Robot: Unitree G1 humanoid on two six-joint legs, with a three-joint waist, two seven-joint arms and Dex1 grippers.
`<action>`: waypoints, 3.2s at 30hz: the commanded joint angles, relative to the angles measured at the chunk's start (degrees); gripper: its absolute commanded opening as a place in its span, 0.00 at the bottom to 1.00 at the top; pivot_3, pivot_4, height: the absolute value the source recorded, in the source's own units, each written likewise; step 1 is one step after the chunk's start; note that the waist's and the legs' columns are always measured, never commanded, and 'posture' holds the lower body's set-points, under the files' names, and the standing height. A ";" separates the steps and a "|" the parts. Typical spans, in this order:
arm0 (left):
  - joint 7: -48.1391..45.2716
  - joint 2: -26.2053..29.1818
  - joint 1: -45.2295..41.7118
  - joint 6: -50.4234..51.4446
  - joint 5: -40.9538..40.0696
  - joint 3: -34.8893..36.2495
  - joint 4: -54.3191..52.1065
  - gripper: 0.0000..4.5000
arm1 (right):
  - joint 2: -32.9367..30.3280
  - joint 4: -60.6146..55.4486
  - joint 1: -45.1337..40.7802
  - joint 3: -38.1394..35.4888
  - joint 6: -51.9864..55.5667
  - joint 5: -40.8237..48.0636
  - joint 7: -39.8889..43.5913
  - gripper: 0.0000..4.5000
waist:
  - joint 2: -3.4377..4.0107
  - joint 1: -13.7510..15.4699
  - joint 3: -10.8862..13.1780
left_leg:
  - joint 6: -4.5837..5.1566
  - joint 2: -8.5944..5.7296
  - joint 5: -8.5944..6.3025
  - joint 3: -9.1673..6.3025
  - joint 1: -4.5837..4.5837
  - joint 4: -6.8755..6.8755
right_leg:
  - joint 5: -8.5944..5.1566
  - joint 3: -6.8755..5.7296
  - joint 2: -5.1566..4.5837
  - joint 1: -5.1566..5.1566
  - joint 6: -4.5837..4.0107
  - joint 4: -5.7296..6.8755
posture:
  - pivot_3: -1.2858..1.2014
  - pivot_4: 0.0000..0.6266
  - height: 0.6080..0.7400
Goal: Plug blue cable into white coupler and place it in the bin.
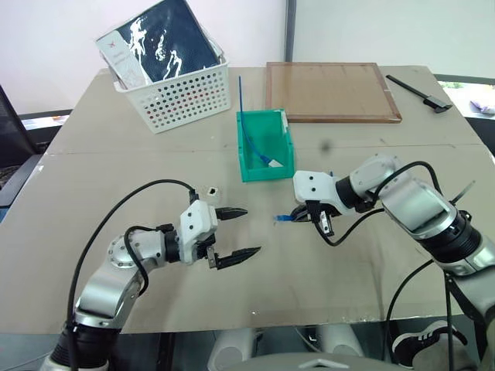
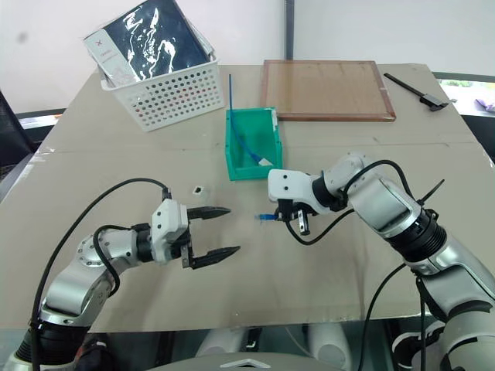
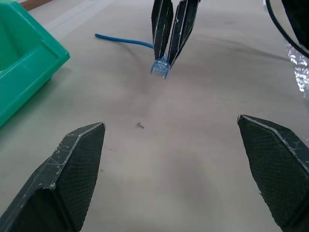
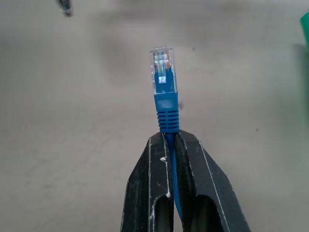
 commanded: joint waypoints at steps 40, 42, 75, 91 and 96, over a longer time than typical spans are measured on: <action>-7.08 -5.03 -24.48 -9.22 13.05 -10.94 29.64 1.00 | 1.56 -37.30 74.93 -53.28 -24.69 16.03 -20.65 0.99 | -0.05 1.30 -0.04 | -0.01 -0.03 -0.01 -0.05 0.11 0.09 | -0.01 0.00 0.03 0.23 0.06 0.05 | 0.52 0.24 1.00; -7.17 -5.80 -25.89 -10.10 14.38 -11.87 31.75 0.94 | 1.51 -38.09 75.79 -53.58 -24.52 16.32 -21.64 1.00 | -0.05 1.44 -0.04 | -0.01 -0.03 -0.01 -0.07 0.12 0.09 | -0.02 -0.01 0.03 0.23 0.06 0.06 | 0.52 0.24 1.00; 1.11 -18.34 -26.25 -23.67 8.66 -5.71 19.09 0.00 | 27.47 -32.89 46.05 -43.13 6.30 62.95 -73.79 0.51 | -0.07 1.53 -0.08 | 0.00 -0.06 -0.01 -0.15 0.08 0.11 | -0.01 0.02 0.04 0.23 0.04 0.05 | 0.52 0.24 1.00; 4.66 -20.76 -26.93 -27.92 10.41 -7.59 18.48 0.00 | 29.61 -22.84 33.66 -39.11 3.42 68.44 -77.89 0.51 | -0.06 0.02 -0.08 | 0.02 -0.13 0.00 -0.16 0.10 0.11 | 0.01 0.02 0.06 0.22 0.05 0.11 | 0.52 0.24 1.00; 4.89 -20.53 -26.47 -27.88 10.15 -7.39 18.16 0.00 | 29.47 -22.25 33.10 -39.18 2.39 69.59 -78.21 0.31 | -0.05 -0.03 -0.07 | 0.02 -0.12 0.00 -0.16 0.10 0.11 | 0.01 0.02 0.07 0.22 0.05 0.12 | 0.52 0.24 1.00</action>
